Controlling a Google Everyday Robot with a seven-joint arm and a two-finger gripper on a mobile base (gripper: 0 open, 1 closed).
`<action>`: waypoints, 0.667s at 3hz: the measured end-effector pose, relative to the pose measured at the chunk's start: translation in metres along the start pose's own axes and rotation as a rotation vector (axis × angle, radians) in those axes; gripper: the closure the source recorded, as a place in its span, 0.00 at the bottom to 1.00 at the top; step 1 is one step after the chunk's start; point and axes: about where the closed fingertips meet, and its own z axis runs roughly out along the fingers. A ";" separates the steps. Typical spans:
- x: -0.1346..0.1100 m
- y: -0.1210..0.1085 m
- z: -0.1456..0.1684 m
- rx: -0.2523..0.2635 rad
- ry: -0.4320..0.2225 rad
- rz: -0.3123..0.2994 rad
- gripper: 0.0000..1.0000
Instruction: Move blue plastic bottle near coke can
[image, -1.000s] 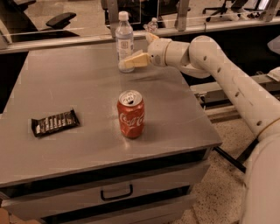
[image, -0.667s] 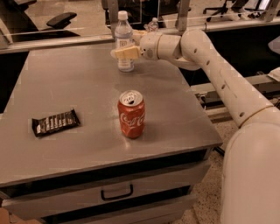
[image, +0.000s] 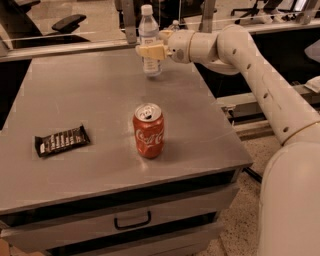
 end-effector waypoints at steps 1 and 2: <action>-0.015 -0.001 -0.077 0.074 0.038 0.014 1.00; -0.016 0.012 -0.131 0.057 0.062 0.027 1.00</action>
Offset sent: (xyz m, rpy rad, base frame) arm -0.1227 -0.1774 0.0266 -0.0679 0.0788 -0.0470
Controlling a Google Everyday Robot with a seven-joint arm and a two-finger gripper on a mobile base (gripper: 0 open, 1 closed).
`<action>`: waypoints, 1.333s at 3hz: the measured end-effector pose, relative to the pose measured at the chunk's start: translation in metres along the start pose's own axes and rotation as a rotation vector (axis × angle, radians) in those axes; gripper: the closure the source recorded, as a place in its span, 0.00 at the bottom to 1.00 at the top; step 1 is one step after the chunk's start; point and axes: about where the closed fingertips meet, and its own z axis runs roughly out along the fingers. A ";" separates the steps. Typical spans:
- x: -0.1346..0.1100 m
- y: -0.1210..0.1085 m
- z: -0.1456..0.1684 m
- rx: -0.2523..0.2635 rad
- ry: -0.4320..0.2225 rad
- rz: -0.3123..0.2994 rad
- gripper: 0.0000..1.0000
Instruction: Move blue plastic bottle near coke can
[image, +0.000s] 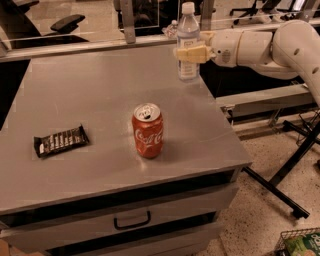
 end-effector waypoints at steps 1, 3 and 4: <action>0.005 0.013 -0.043 -0.048 -0.016 0.012 1.00; 0.009 0.077 -0.076 -0.214 -0.165 -0.008 1.00; 0.010 0.103 -0.080 -0.245 -0.152 0.015 1.00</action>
Offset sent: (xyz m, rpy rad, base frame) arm -0.1224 -0.0484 -0.0139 0.1579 -0.0697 0.3234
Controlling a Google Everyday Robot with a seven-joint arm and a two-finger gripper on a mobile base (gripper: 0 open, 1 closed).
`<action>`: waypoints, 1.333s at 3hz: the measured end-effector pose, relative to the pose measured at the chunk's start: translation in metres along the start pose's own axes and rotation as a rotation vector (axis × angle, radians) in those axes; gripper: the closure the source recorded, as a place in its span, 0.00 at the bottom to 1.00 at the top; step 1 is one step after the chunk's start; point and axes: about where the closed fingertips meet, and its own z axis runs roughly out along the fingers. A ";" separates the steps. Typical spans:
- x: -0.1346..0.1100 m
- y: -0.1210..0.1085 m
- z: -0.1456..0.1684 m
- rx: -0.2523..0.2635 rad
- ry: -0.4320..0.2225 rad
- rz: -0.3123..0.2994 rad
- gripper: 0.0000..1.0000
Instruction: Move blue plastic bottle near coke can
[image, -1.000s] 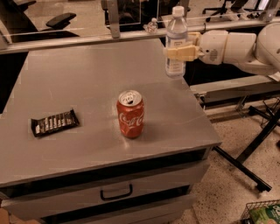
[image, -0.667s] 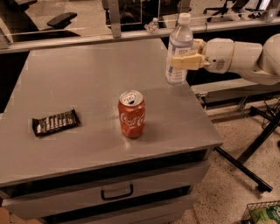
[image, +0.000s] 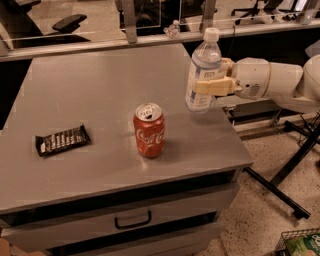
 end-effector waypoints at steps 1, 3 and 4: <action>0.000 0.033 0.006 -0.005 0.033 0.049 0.98; 0.014 0.065 0.017 0.075 0.069 0.074 0.51; 0.029 0.079 0.025 0.114 0.081 0.052 0.21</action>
Offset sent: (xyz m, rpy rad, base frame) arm -0.0599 0.0257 -0.0223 -0.0385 0.1420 -0.0819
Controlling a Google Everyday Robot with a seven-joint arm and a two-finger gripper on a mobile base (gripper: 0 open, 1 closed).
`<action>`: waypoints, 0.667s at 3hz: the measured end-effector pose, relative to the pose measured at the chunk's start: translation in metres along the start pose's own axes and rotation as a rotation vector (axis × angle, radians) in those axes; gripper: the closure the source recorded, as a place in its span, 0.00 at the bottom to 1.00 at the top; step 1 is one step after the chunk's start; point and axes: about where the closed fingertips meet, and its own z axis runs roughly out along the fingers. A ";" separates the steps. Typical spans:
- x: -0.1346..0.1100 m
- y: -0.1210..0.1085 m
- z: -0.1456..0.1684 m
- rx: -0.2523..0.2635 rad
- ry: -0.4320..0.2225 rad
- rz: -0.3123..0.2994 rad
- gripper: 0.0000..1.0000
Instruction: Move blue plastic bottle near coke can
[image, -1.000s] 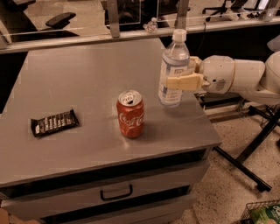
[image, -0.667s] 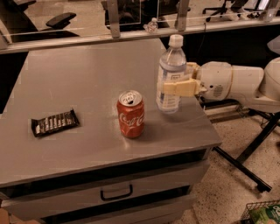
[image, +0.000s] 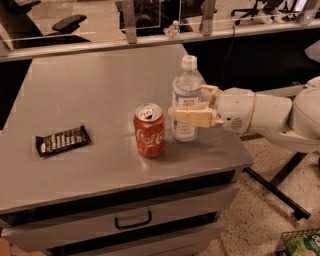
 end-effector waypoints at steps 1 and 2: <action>0.007 0.007 0.002 0.011 0.000 -0.029 0.00; 0.009 0.008 0.001 0.015 0.005 -0.046 0.00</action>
Offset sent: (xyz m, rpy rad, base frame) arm -0.0071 -0.0027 -0.0136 -0.0333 -0.0571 -0.0252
